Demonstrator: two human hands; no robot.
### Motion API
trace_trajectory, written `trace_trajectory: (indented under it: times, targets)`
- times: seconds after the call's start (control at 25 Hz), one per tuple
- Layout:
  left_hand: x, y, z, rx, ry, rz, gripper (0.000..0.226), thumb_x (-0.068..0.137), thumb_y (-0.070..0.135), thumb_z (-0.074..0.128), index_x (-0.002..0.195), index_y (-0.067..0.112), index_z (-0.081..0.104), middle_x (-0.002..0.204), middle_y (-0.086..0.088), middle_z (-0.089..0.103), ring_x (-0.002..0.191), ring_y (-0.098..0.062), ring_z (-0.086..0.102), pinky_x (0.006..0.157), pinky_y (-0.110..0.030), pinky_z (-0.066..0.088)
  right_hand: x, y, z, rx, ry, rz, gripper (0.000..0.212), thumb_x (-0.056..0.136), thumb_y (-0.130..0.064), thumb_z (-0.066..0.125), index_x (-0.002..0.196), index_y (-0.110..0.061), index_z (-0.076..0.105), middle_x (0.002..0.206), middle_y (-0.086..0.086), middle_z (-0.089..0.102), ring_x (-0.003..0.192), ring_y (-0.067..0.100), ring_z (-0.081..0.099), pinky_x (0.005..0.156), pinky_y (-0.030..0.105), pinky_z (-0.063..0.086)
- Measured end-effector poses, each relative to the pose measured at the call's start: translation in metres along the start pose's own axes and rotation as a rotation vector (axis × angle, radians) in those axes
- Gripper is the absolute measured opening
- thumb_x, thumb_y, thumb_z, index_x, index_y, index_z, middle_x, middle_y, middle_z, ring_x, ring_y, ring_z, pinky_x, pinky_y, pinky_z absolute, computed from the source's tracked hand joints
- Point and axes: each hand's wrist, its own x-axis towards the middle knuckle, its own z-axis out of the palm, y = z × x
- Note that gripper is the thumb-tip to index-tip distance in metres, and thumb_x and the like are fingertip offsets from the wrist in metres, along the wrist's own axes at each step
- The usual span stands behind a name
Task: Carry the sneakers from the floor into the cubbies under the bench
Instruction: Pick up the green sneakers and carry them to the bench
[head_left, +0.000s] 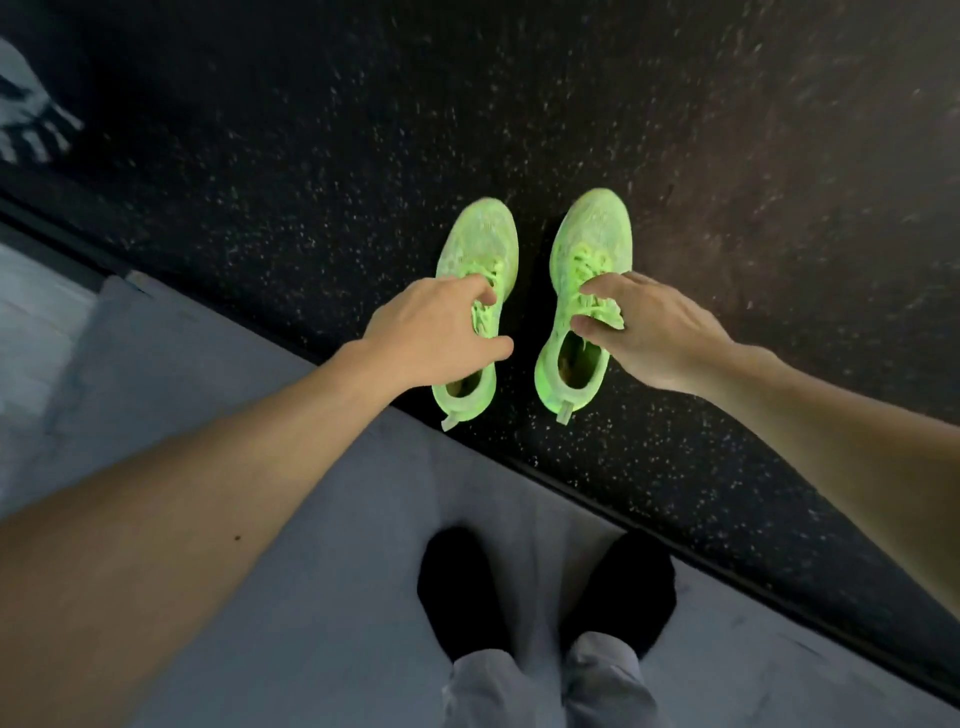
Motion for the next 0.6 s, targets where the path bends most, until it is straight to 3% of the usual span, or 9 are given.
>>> trace_trajectory:
  times: [0.2, 0.32, 0.4, 0.48, 0.52, 0.6]
  targets:
    - [0.017, -0.021, 0.076, 0.001, -0.099, -0.078, 0.062, 0.074, 0.055, 0.068, 0.128, 0.03, 0.051, 0.128, 0.007, 0.056, 0.109, -0.019, 0.056, 0.088, -0.044, 0.05, 0.002, 0.023, 0.081, -0.005, -0.126, 0.059, 0.056, 0.088, -0.062, 0.046, 0.132, -0.027, 0.045, 0.128, 0.001, 0.052, 0.112, 0.03, 0.054, 0.083, 0.043, 0.047]
    - [0.02, -0.024, 0.098, 0.042, -0.124, -0.089, 0.056, 0.076, 0.036, 0.073, 0.126, 0.03, 0.048, 0.118, 0.003, 0.058, 0.096, -0.019, 0.053, 0.076, -0.039, 0.049, 0.002, 0.028, 0.108, -0.032, -0.187, 0.088, 0.057, 0.081, -0.065, 0.056, 0.118, -0.022, 0.049, 0.114, 0.0, 0.053, 0.1, 0.03, 0.056, 0.076, 0.04, 0.046]
    - [0.021, -0.02, 0.11, 0.158, -0.078, -0.08, 0.059, 0.079, 0.015, 0.069, 0.128, 0.024, 0.037, 0.103, -0.002, 0.058, 0.087, -0.021, 0.048, 0.066, -0.039, 0.041, 0.004, 0.028, 0.121, -0.033, -0.173, 0.075, 0.047, 0.078, -0.06, 0.062, 0.098, -0.021, 0.046, 0.102, -0.002, 0.05, 0.092, 0.027, 0.054, 0.074, 0.039, 0.046]
    - [0.018, -0.017, 0.122, 0.338, -0.004, -0.106, 0.067, 0.079, 0.005, 0.064, 0.133, 0.015, 0.025, 0.092, -0.006, 0.056, 0.085, -0.025, 0.049, 0.066, -0.038, 0.035, 0.006, 0.026, 0.131, -0.009, -0.118, 0.071, 0.038, 0.081, -0.051, 0.065, 0.088, -0.021, 0.043, 0.095, -0.003, 0.048, 0.086, 0.025, 0.053, 0.07, 0.036, 0.044]
    - [0.017, -0.017, 0.127, 0.41, 0.022, -0.129, 0.066, 0.08, 0.005, 0.064, 0.133, 0.013, 0.025, 0.093, -0.008, 0.057, 0.089, -0.026, 0.051, 0.069, -0.037, 0.034, 0.007, 0.026, 0.135, 0.01, -0.075, 0.075, 0.034, 0.083, -0.046, 0.064, 0.085, -0.019, 0.045, 0.093, -0.002, 0.048, 0.083, 0.025, 0.054, 0.068, 0.035, 0.043]
    - [0.016, -0.019, 0.131, 0.441, 0.019, -0.156, 0.038, 0.084, 0.005, 0.061, 0.115, 0.016, 0.043, 0.093, -0.005, 0.056, 0.088, -0.022, 0.046, 0.074, -0.035, 0.032, 0.007, 0.027, 0.139, 0.049, 0.009, 0.067, 0.026, 0.089, -0.036, 0.061, 0.081, -0.015, 0.049, 0.088, -0.001, 0.049, 0.077, 0.026, 0.054, 0.064, 0.033, 0.042]
